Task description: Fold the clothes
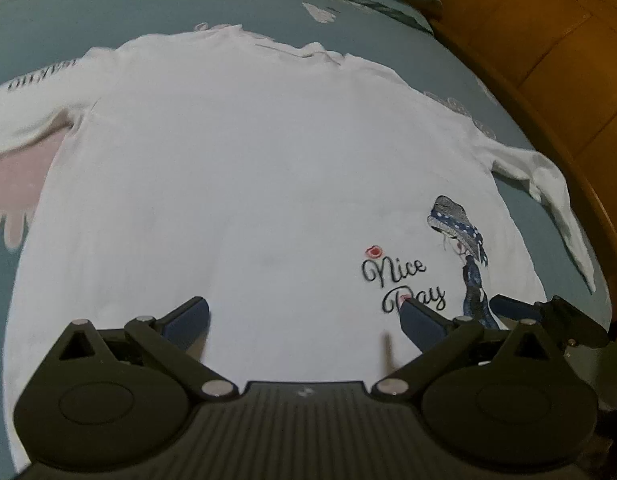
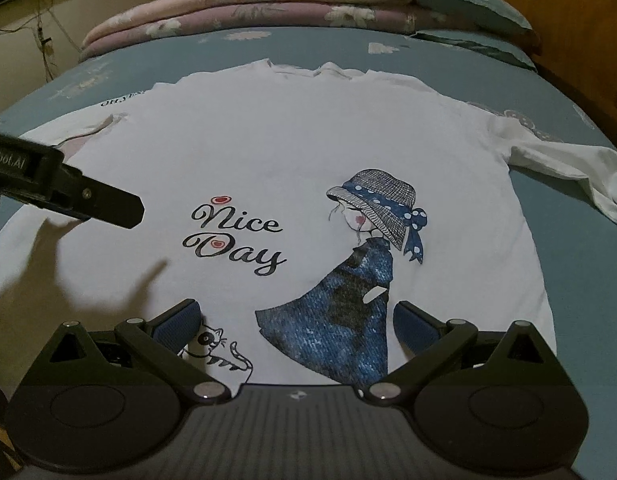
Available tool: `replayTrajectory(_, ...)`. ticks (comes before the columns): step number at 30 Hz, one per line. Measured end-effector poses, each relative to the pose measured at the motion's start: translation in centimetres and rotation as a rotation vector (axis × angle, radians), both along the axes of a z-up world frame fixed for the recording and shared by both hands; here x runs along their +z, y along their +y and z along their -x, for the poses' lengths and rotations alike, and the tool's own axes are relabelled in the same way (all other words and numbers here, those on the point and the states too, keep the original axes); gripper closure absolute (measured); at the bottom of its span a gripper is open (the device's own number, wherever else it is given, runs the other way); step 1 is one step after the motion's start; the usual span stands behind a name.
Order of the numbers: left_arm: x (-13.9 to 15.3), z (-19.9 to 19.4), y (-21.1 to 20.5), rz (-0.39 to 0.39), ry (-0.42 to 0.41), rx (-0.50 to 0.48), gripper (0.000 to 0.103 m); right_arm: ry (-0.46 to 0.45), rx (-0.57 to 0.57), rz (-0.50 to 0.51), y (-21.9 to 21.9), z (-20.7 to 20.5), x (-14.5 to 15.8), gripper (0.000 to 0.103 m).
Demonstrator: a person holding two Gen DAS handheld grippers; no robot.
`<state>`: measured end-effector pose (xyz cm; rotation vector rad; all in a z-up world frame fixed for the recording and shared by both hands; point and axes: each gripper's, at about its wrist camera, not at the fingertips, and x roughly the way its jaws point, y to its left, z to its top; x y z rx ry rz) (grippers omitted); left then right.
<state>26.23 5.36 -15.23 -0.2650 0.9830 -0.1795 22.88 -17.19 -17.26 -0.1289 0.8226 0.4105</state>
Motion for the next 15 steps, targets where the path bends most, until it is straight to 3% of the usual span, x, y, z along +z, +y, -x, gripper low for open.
replayTrajectory(7,2.2,-4.0,-1.5,-0.037,-0.089,-0.093,0.002,-0.047,0.009,0.001,-0.3,1.0,-0.3,0.0)
replayTrajectory(11,0.6,-6.4,-1.4,-0.053,-0.079,-0.111,0.002,-0.047,0.007,0.007,-0.2,1.0,-0.3,0.0)
replayTrajectory(13,-1.0,-7.3,-1.1,-0.015,-0.052,-0.104,0.002,-0.04,0.007,0.01,-0.2,0.9,-0.2,0.0)
replayTrajectory(15,-1.7,-7.2,-1.0,-0.007,-0.075,-0.109,0.001,-0.032,0.006,0.015,-0.1,0.8,-0.2,0.0)
